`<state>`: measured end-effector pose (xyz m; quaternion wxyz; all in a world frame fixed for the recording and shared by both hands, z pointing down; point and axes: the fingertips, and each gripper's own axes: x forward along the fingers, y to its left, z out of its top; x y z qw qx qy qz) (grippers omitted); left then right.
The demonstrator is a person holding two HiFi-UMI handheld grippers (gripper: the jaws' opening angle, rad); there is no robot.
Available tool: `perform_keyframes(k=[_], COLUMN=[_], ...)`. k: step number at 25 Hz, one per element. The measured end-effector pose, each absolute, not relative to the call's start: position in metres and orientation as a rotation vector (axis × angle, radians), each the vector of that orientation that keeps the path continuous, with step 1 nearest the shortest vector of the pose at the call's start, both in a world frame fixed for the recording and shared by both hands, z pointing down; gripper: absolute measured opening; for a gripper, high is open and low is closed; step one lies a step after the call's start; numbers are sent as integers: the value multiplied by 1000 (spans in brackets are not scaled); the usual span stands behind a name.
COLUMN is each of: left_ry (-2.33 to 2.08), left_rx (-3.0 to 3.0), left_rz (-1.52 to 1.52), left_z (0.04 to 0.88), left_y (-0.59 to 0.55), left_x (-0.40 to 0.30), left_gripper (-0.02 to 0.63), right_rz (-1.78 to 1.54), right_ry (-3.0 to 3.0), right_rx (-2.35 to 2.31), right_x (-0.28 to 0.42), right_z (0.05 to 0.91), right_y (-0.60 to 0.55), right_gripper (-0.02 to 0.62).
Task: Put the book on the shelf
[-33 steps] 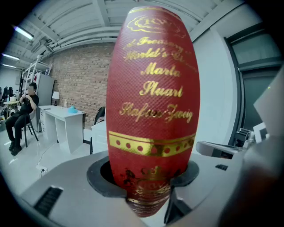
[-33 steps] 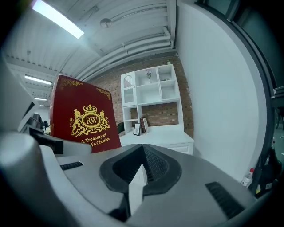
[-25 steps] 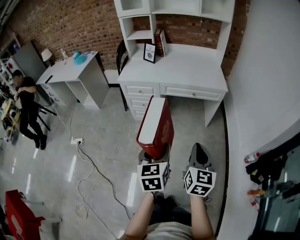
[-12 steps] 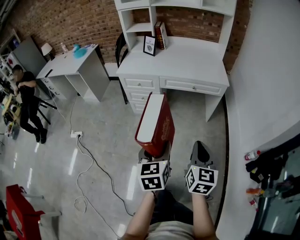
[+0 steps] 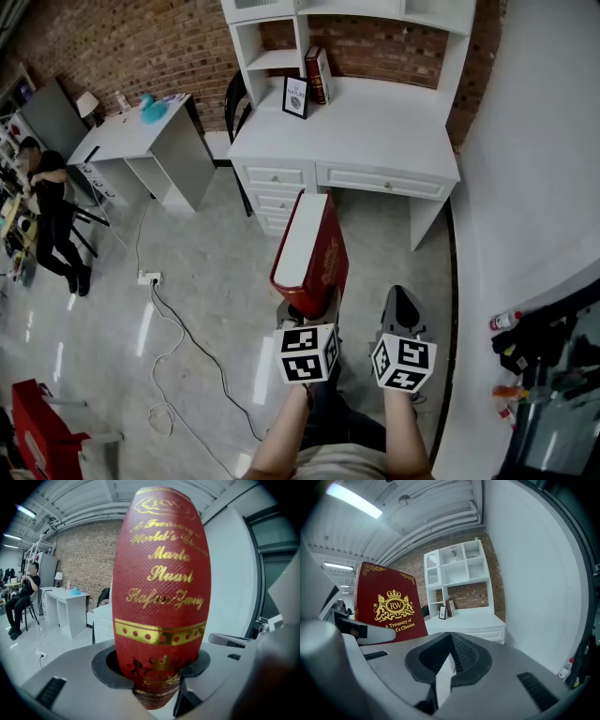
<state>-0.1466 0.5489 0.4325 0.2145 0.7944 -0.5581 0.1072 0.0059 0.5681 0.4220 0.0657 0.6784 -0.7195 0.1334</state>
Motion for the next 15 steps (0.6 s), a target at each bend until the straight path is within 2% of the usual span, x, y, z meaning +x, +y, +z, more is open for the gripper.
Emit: perform_keyframes(k=[15], left_ry=[-1486], left_rx=[2239], left_rz=[327], left_z=[433], left_y=[409], left_x=[-142], left_gripper=[244], right_rz=[397], right_ry=[-2121], right_rx=[2098], right_x=[9], right_z=[415], right_y=[433], right_gripper=[16])
